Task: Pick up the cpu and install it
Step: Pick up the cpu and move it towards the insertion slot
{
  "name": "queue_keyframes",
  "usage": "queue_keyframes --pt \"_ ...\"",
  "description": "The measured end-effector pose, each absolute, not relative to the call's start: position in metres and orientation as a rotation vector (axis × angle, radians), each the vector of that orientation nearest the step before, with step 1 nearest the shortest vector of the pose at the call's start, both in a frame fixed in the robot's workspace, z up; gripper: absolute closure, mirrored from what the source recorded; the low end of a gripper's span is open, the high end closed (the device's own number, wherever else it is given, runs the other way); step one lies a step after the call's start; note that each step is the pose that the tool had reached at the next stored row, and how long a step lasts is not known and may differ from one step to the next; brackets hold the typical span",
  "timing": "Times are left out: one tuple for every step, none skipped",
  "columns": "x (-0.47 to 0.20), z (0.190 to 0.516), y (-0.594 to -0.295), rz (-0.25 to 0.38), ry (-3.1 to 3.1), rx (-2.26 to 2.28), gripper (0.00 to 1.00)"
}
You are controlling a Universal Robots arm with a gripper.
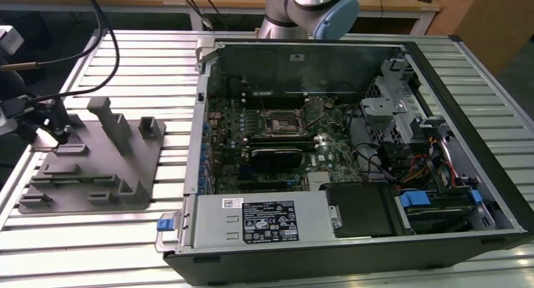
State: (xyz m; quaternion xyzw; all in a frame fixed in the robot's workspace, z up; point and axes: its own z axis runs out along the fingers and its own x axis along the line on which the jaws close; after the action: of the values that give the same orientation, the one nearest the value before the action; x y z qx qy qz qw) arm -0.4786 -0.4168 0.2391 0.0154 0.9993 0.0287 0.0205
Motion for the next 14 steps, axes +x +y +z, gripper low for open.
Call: queue_keyframes --pt "-0.479 0.24 -0.417 0.089 3.099 0.048 0.46" --pt "-0.479 0.241 -0.417 0.089 3.099 0.048 0.46" --pt "-0.479 0.242 -0.417 0.089 3.099 0.048 0.46" --pt "-0.479 0.243 -0.417 0.089 3.099 0.048 0.46" --pt "-0.479 0.244 -0.417 0.089 3.099 0.048 0.46" --pt "-0.479 0.245 -0.417 0.089 3.098 0.048 0.46" --pt "-0.479 0.246 -0.417 0.089 3.098 0.048 0.46" --pt "-0.479 0.247 -0.417 0.089 3.098 0.048 0.46" --pt "-0.479 0.248 -0.417 0.089 3.098 0.048 0.46" --pt "-0.479 0.249 -0.417 0.089 3.098 0.048 0.46" --pt "-0.479 0.25 -0.417 0.089 3.098 0.048 0.46" --pt "-0.479 0.252 -0.417 0.089 3.098 0.048 0.46" --pt "-0.479 0.253 -0.417 0.089 3.098 0.048 0.46" --pt "-0.479 0.254 -0.417 0.089 3.098 0.048 0.46"
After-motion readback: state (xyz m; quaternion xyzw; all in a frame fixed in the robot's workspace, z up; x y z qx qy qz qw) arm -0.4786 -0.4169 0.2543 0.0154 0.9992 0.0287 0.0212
